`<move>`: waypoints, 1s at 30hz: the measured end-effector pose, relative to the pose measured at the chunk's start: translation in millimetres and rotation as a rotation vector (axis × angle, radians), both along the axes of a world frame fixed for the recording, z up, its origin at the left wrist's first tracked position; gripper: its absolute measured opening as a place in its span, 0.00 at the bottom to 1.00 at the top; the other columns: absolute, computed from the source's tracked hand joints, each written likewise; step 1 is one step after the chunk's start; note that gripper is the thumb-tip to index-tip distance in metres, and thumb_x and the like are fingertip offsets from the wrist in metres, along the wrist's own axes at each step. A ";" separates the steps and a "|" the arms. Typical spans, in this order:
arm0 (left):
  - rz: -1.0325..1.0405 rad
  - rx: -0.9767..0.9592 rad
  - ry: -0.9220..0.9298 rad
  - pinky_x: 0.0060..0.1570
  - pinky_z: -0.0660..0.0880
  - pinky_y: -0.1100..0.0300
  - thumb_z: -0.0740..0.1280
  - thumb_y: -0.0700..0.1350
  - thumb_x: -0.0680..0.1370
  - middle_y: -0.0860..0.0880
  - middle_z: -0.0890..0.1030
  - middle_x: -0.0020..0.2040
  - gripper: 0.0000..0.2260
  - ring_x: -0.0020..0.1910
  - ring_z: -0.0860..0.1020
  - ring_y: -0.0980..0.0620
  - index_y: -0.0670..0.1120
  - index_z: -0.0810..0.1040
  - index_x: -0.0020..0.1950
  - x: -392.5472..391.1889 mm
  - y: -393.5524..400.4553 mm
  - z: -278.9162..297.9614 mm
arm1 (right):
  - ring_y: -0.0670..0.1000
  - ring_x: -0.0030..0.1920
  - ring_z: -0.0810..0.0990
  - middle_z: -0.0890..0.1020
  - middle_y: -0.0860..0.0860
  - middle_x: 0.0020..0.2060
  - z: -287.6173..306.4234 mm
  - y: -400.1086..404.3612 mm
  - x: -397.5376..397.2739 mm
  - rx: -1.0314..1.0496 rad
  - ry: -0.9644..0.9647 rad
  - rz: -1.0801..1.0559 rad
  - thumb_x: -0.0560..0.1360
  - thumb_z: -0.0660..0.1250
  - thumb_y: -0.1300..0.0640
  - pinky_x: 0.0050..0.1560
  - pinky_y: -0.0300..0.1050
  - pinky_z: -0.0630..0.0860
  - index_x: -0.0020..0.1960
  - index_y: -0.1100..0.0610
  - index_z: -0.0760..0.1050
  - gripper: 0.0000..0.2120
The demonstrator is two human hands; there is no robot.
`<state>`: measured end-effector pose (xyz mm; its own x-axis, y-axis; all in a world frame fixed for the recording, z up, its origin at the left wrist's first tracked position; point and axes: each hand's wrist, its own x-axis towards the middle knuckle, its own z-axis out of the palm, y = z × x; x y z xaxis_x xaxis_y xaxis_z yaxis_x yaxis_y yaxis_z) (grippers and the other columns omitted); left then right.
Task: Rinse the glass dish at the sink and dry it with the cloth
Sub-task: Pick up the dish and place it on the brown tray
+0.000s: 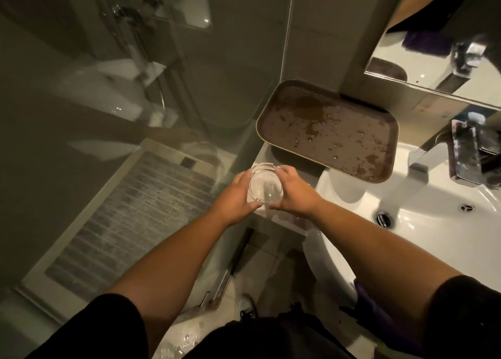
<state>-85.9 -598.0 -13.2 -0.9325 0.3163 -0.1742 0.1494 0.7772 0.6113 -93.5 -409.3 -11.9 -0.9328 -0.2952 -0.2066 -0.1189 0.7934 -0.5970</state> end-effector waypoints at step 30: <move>-0.142 -0.078 0.162 0.62 0.69 0.59 0.73 0.56 0.72 0.48 0.64 0.75 0.39 0.69 0.70 0.49 0.48 0.58 0.77 -203.6 121.5 58.0 | 0.54 0.70 0.68 0.62 0.56 0.75 60.0 134.2 -172.3 0.062 0.141 -0.071 0.66 0.78 0.44 0.68 0.45 0.66 0.72 0.60 0.66 0.42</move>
<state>-289.5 -476.5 44.8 -0.8972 0.4382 -0.0547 0.3523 0.7850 0.5096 -265.8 -275.2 48.1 -0.9718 -0.2186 -0.0880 -0.1406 0.8376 -0.5279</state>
